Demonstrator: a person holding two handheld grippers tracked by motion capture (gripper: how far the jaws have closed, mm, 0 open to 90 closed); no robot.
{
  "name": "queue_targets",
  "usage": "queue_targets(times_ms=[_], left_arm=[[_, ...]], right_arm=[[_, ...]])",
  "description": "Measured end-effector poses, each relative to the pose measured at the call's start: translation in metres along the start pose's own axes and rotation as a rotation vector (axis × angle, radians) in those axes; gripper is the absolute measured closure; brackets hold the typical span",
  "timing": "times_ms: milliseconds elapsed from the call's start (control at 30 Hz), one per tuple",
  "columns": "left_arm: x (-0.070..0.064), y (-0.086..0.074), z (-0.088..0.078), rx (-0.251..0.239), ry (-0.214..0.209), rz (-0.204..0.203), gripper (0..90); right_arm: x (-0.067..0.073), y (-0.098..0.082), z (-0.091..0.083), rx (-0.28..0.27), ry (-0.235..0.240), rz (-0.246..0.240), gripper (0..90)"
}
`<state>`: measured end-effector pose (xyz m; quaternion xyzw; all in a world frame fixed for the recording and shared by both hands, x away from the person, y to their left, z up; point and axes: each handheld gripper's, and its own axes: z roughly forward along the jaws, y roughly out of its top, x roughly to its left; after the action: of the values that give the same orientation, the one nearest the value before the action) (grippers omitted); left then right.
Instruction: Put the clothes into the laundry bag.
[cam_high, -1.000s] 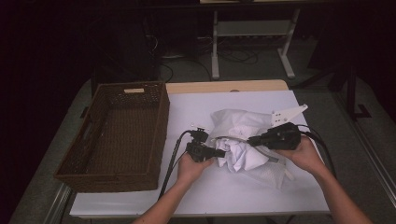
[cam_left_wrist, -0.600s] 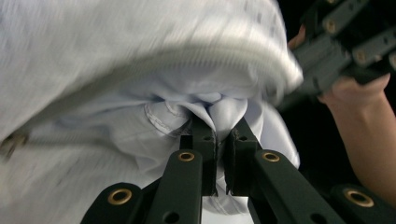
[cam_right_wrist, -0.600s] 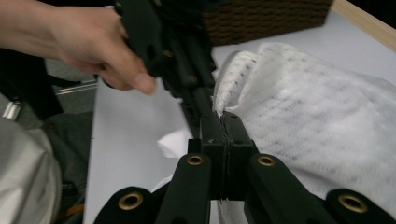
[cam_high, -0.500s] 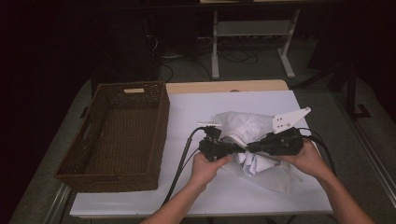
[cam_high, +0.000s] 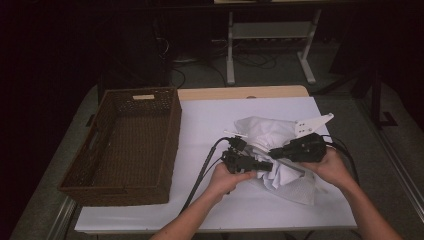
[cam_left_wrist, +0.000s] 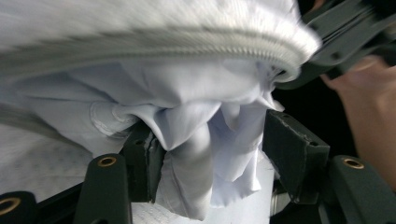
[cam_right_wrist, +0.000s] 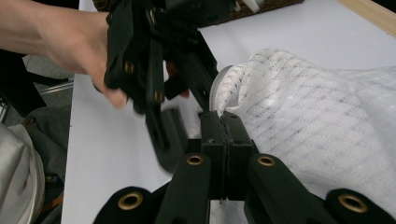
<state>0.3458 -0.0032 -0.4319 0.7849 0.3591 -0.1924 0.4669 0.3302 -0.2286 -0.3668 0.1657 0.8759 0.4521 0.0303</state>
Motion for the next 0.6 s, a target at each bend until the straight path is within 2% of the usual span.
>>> queue_targets(times_ms=[67, 133, 167, 233, 333, 400, 467, 533, 600], left_arm=[[0.001, 0.001, 0.009, 0.001, 0.013, -0.035, 45.9], [0.0, 0.003, 0.013, -0.02, 0.05, -0.025, 61.7], [-0.001, 0.003, 0.013, -0.046, 0.061, -0.022, 71.3], [-0.005, 0.003, 0.007, -0.109, 0.056, -0.023, 79.9], [-0.016, 0.002, -0.012, -0.181, 0.038, -0.002, 83.5], [-0.028, -0.001, -0.026, -0.207, 0.04, 0.027, 84.0], [-0.038, -0.005, -0.037, -0.212, 0.05, 0.045, 84.3], [-0.04, -0.007, -0.038, -0.205, 0.063, 0.045, 84.3], [-0.033, -0.006, -0.031, -0.201, 0.073, 0.036, 84.3]], right_arm=[[0.001, 0.0, 0.003, 0.003, 0.009, -0.003, 88.6], [0.003, 0.002, 0.004, 0.007, 0.011, -0.007, 88.7], [0.003, 0.003, 0.003, 0.007, 0.01, -0.011, 88.6], [0.005, 0.005, -0.001, -0.002, 0.008, -0.02, 88.7], [0.012, 0.008, -0.012, -0.035, 0.03, -0.034, 88.7], [0.017, 0.012, -0.016, -0.056, 0.05, -0.056, 88.7], [0.022, 0.016, -0.017, -0.063, 0.068, -0.077, 88.7], [0.025, 0.019, -0.015, -0.074, 0.092, -0.09, 88.7], [0.027, 0.022, -0.011, -0.062, 0.091, -0.099, 88.7]])
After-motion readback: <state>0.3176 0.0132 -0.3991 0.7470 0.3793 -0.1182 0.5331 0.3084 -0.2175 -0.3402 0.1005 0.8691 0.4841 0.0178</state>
